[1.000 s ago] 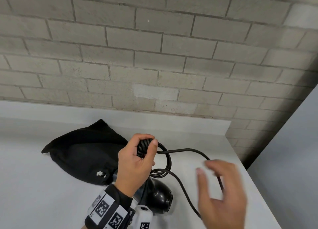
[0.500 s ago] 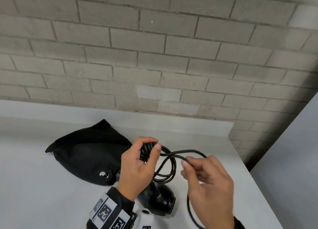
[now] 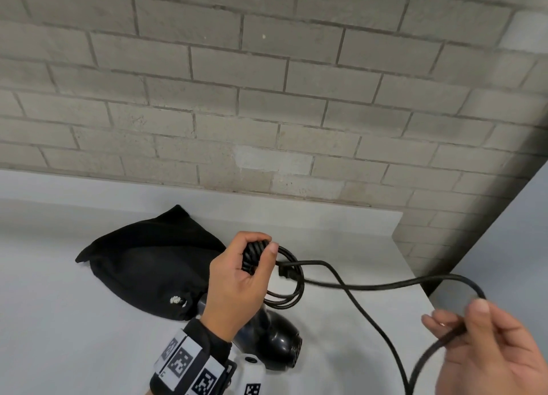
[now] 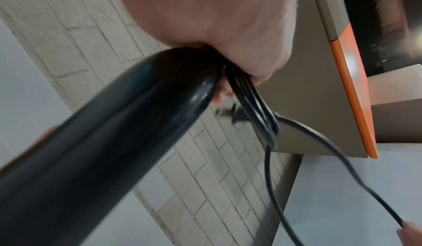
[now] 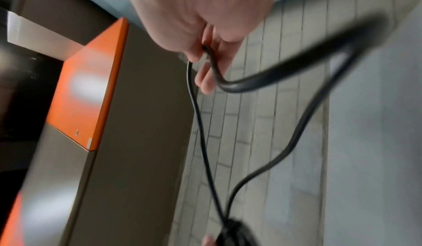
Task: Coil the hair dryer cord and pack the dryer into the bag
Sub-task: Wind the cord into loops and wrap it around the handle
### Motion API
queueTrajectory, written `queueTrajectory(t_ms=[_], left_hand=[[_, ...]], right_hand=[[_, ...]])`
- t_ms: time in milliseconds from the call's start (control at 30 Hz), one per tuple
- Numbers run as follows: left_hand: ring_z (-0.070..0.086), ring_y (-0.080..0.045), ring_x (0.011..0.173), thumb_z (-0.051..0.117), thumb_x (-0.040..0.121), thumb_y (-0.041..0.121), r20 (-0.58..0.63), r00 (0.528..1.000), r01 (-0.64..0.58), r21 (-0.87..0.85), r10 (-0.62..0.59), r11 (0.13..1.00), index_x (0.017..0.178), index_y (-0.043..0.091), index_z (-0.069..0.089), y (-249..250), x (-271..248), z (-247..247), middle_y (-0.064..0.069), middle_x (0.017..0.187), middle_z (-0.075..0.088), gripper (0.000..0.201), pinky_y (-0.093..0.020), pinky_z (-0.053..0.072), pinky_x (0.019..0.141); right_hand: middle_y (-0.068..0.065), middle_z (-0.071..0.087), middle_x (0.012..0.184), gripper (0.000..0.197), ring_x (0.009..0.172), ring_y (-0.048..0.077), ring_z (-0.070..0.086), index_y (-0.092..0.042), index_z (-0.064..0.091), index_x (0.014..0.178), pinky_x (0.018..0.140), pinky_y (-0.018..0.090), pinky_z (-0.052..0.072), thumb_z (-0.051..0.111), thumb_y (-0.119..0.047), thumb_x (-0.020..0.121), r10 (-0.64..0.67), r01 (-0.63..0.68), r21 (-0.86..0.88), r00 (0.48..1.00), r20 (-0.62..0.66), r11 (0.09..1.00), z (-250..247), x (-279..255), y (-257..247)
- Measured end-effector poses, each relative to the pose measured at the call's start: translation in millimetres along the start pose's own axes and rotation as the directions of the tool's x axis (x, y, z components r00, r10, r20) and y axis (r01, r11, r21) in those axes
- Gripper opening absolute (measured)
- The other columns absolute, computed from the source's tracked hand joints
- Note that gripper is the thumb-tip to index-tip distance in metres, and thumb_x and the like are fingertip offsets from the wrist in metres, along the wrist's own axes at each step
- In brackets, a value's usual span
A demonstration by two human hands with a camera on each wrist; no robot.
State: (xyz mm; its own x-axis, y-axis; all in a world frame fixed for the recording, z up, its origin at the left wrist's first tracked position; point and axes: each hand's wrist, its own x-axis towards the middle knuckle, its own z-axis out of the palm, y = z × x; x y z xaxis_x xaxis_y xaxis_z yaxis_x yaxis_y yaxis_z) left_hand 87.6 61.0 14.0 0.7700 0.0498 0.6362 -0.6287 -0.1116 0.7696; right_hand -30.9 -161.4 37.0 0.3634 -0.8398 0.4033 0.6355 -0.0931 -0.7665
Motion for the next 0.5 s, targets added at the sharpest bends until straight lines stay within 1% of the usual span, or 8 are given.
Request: queueTrajectory(t_ms=[133,200,267,300,333,367,433,500], left_hand=[[0.062,-0.01,0.054,0.06,0.089,0.043,-0.012,1.0,0.018,0.014,-0.017,1.0,0.096,0.025,0.064,-1,1,2,0.008,0.071,0.064,0.019,-0.017,0.049,0.055],[0.063,-0.011,0.056,0.06,0.089,0.043,-0.013,1.0,0.025,0.005,-0.025,1.0,0.096,0.026,0.064,-1,2,3,0.007,0.074,0.065,0.019,-0.017,0.05,0.056],[0.065,-0.012,0.057,0.063,0.09,0.041,-0.009,1.0,0.029,-0.004,-0.03,1.0,0.096,0.026,0.063,1,1,2,0.005,0.075,0.066,0.017,-0.018,0.052,0.056],[0.066,-0.012,0.058,0.066,0.092,0.038,-0.001,1.0,0.031,-0.008,-0.031,1.0,0.097,0.024,0.063,1,1,3,0.003,0.073,0.066,0.015,-0.018,0.052,0.057],[0.067,-0.011,0.059,0.067,0.094,0.034,0.008,0.999,0.033,-0.006,-0.033,0.999,0.097,0.021,0.064,2,1,3,0.001,0.071,0.067,0.014,-0.017,0.053,0.058],[0.068,-0.009,0.059,0.065,0.093,0.03,0.011,0.999,0.036,0.001,-0.036,0.999,0.098,0.018,0.064,3,1,3,0.0,0.069,0.067,0.013,-0.017,0.053,0.059],[0.07,-0.009,0.061,0.063,0.09,0.027,0.004,0.999,0.045,0.0,-0.045,0.999,0.099,0.016,0.063,3,2,4,0.001,0.068,0.068,0.014,-0.017,0.054,0.062],[0.071,-0.011,0.06,0.062,0.09,0.029,-0.001,0.998,0.068,-0.032,-0.068,0.997,0.1,0.016,0.063,3,2,4,0.0,0.067,0.07,0.016,-0.02,0.056,0.064]], right_hand=[[-0.003,0.061,0.059,0.017,0.047,0.007,0.061,-0.027,0.061,0.079,0.046,0.021,0.055,0.052,-0.016,0.09,0.027,-0.029,0.01,0.994,0.106,1.0,-28,9,5],[-0.001,0.064,0.067,0.019,0.05,0.012,0.061,-0.019,0.061,0.087,0.049,0.025,0.054,0.046,-0.007,0.091,0.146,-0.172,0.142,0.973,0.179,0.975,-43,10,21],[0.031,0.058,0.091,0.02,0.066,0.032,0.06,0.008,0.05,0.109,0.064,0.045,0.049,0.034,0.008,0.098,0.217,-0.433,0.457,0.866,0.452,0.777,-55,9,38],[0.042,0.049,0.1,0.025,0.076,0.038,0.052,0.017,0.039,0.118,0.071,0.056,0.039,0.022,0.012,0.1,0.289,-0.47,0.449,0.863,0.414,0.76,-60,17,37],[0.047,0.042,0.103,0.029,0.079,0.039,0.04,0.021,0.032,0.123,0.077,0.062,0.031,0.014,0.012,0.101,0.352,-0.548,0.493,0.827,0.438,0.676,-71,19,41],[0.045,0.041,0.101,0.031,0.079,0.038,0.031,0.021,0.029,0.125,0.082,0.064,0.028,0.014,0.01,0.102,0.353,-0.594,0.459,0.785,0.508,0.661,-83,20,50],[0.031,0.041,0.086,0.025,0.077,0.034,0.03,0.019,0.04,0.119,0.087,0.057,0.032,0.027,0.005,0.102,0.335,-0.599,0.283,0.711,0.618,0.749,-90,26,61],[0.021,0.041,0.074,0.017,0.07,0.028,0.037,0.005,0.056,0.093,0.077,0.039,0.039,0.042,-0.001,0.101,0.183,-0.256,0.004,0.701,0.689,0.967,-84,25,65]])
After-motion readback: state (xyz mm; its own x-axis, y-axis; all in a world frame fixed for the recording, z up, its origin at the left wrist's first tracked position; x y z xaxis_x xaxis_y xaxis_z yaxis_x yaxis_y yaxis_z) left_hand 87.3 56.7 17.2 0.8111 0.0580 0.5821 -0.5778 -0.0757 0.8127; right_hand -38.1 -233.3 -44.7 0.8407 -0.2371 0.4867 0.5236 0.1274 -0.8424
